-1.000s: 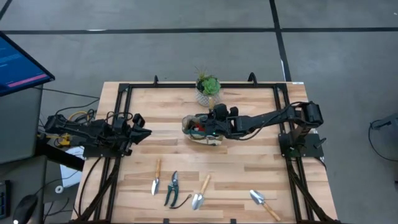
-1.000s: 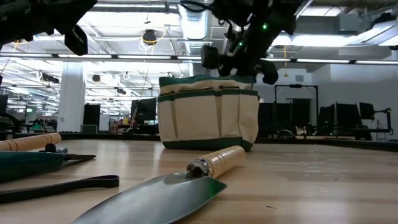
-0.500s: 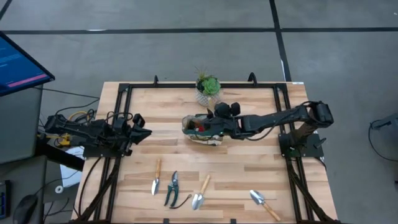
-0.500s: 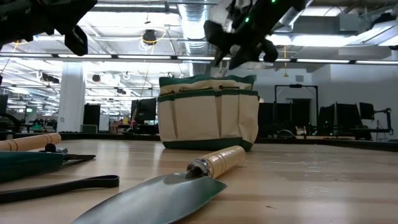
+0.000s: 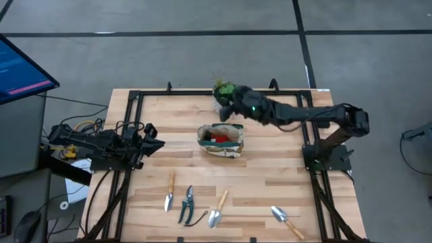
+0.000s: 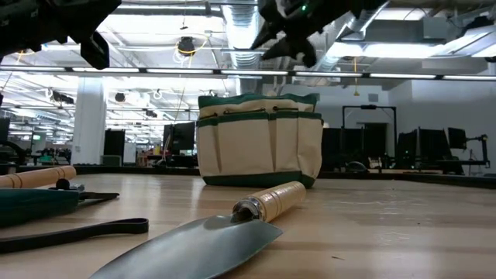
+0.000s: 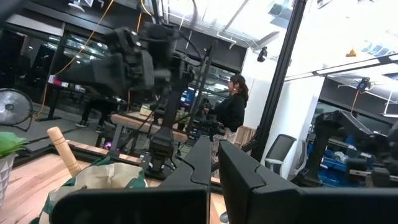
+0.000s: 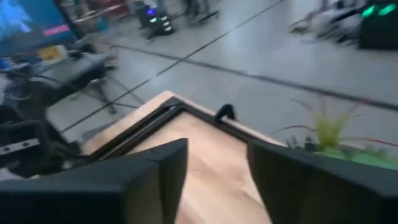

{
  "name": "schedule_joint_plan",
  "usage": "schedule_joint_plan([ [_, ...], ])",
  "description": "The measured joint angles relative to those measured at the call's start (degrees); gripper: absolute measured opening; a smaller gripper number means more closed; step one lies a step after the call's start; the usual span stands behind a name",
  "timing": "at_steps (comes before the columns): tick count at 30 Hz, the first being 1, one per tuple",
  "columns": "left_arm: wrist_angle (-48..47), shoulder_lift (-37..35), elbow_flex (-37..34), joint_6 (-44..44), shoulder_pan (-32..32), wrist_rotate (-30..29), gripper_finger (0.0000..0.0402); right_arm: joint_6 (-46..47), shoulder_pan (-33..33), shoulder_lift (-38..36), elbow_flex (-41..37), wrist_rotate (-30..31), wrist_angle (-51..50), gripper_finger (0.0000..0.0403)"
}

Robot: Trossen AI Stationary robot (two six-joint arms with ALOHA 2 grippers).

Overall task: Pick & Place Garden tools in Gardening bag
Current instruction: Put the trowel into the gardening bag

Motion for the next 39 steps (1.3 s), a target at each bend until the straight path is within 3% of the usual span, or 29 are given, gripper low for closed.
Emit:
schedule_joint_plan([
  [8,0.0,0.0,0.0,0.0,0.0,0.0,0.0002,-1.3,-7.4,3.8,2.5,-14.5,-2.3,0.0009],
  [22,0.0,0.0,0.0,0.0,0.0,0.0,0.0002,-4.3,-8.8,4.1,3.2,-19.9,-19.9,0.0001],
  [32,0.0,0.0,0.0,0.0,0.0,0.0,0.0002,-4.9,-5.0,3.7,3.2,-19.8,-26.6,0.0001],
  [39,0.0,0.0,0.0,0.0,0.0,0.0,0.0002,-6.0,-1.9,1.2,3.2,-15.8,-31.0,0.0000],
])
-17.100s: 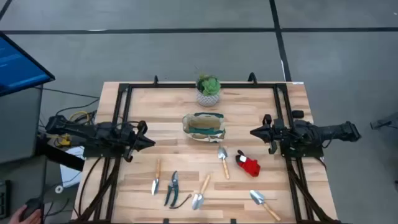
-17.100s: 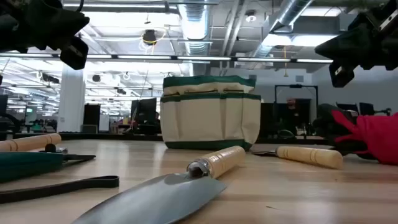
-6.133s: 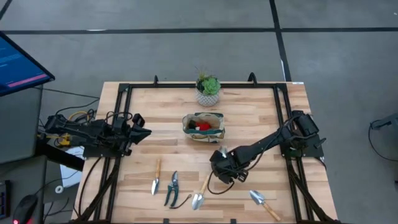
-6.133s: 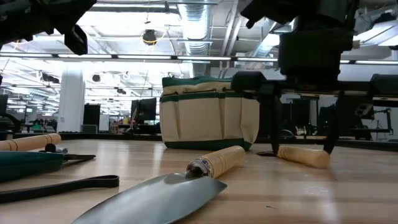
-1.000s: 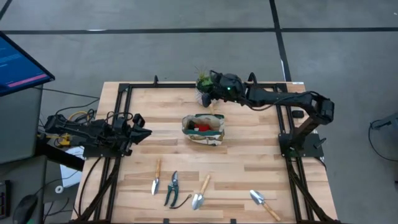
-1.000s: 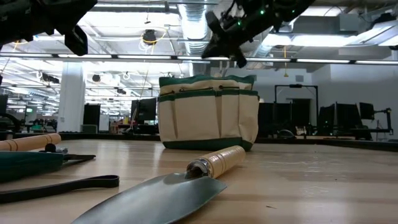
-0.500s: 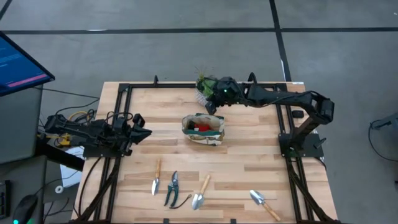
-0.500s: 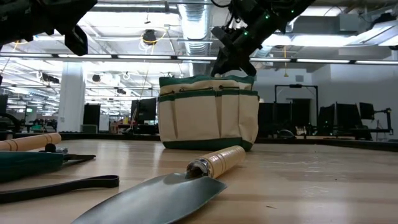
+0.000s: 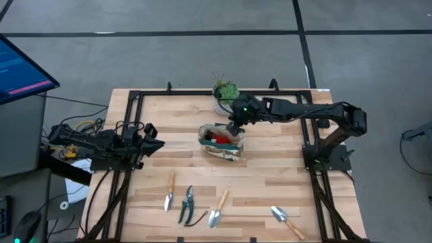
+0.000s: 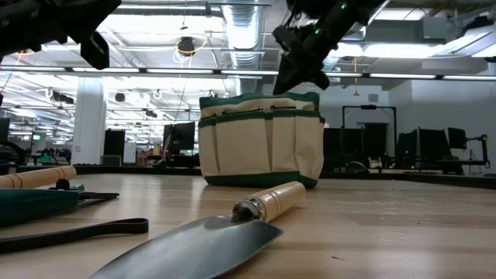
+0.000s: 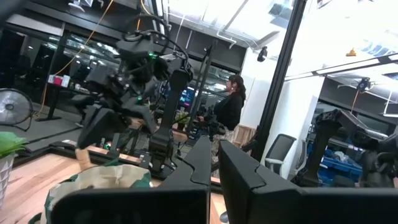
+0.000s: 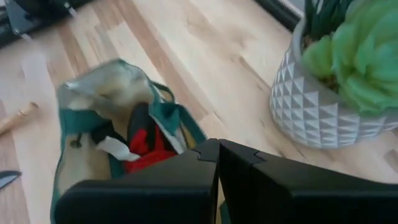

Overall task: Pick & Place Garden tools in Gardening bag
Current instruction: Put the trowel into the gardening bag

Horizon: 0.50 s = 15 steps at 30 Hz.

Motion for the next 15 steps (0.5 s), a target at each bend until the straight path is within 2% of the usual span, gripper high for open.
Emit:
schedule_joint_plan([
  [6,-0.2,0.7,0.0,0.0,0.0,0.0,0.0002,-0.7,1.3,-2.4,0.0,1.6,-5.5,0.0000],
  [15,0.0,1.1,0.0,0.0,0.0,0.0,0.0002,-1.9,3.6,-1.9,0.0,2.3,-10.7,0.0000],
])
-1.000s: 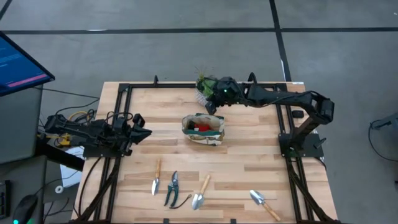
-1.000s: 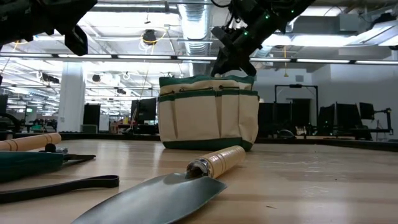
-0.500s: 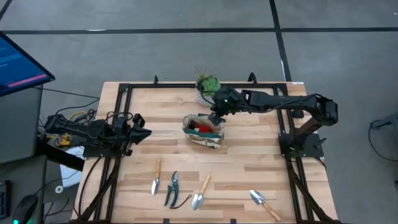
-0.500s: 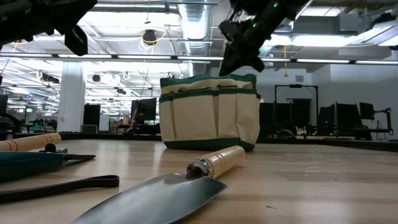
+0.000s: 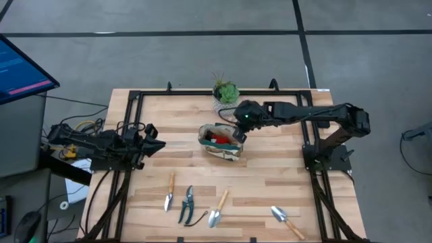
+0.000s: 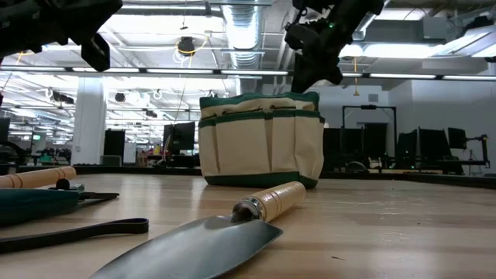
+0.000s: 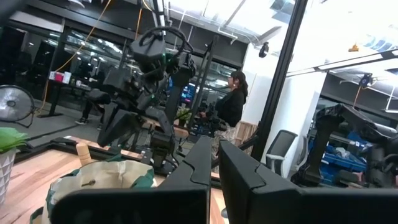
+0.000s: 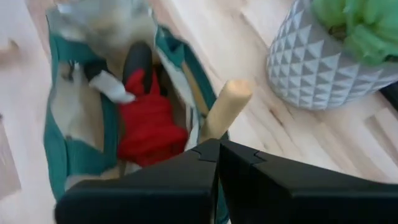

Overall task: Pick & Place Garden tools in Gardening bag
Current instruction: Put the trowel into the gardening bag

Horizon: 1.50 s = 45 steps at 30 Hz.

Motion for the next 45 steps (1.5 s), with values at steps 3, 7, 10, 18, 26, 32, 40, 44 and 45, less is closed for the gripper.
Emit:
schedule_joint_plan([
  [3,0.0,0.0,0.0,0.0,0.0,0.0,0.0002,0.2,1.7,-0.8,0.0,2.3,-2.0,0.0000],
  [7,0.0,0.0,0.0,0.0,0.0,0.0,0.0002,5.0,4.1,-5.2,0.0,1.6,-7.8,0.0000],
  [10,0.0,0.0,0.0,0.0,0.0,0.0,0.0002,13.3,6.8,-8.4,0.0,-1.5,-14.5,0.0000],
  [18,0.0,0.0,0.0,0.0,0.0,0.0,0.0002,33.4,20.2,-8.6,0.0,-9.9,-29.3,0.0020],
  [26,0.0,0.0,0.0,0.0,0.0,0.0,0.0002,48.4,34.8,-3.0,0.0,-24.8,-33.2,0.0157],
  [32,0.0,0.0,0.0,0.0,0.0,0.0,0.0002,58.6,44.5,-1.8,0.0,-29.1,-30.3,0.0241],
  [40,0.0,0.0,0.0,0.0,0.0,0.0,0.0002,50.2,37.7,-1.5,0.0,-21.0,-16.1,0.0229],
  [44,0.0,0.0,0.0,0.0,0.0,0.0,0.0002,43.2,34.4,-0.9,0.0,-21.0,-12.7,0.0215],
  [45,0.0,0.0,0.0,0.0,0.0,0.0,0.0002,41.6,34.2,-0.9,0.0,-21.1,-12.2,0.0212],
])
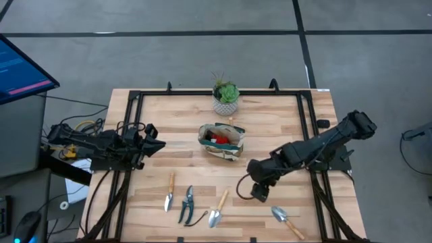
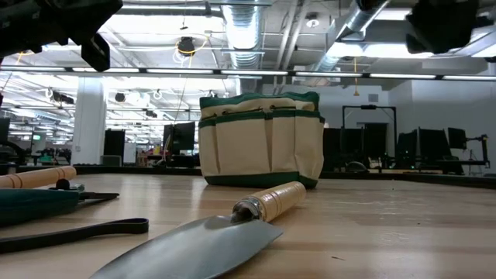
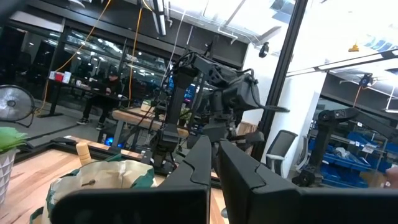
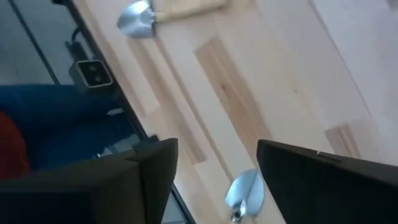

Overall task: Pick & Place Garden tools in Gardening bag
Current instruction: Put the trowel into the gardening bag

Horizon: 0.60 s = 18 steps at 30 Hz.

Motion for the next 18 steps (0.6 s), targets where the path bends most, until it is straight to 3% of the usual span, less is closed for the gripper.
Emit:
schedule_joint_plan([
  [7,0.0,0.0,0.0,0.0,0.0,0.0,0.0002,-6.2,0.5,-1.3,0.0,-0.7,-0.2,0.0200],
  [13,1.6,0.2,0.0,-0.5,0.0,0.0,0.0002,-5.3,1.3,-1.5,0.0,-0.5,0.5,0.0195],
  [18,5.0,0.3,0.0,-12.6,0.0,0.0,0.0002,-3.3,1.3,-1.5,0.0,0.8,2.5,0.0190],
])
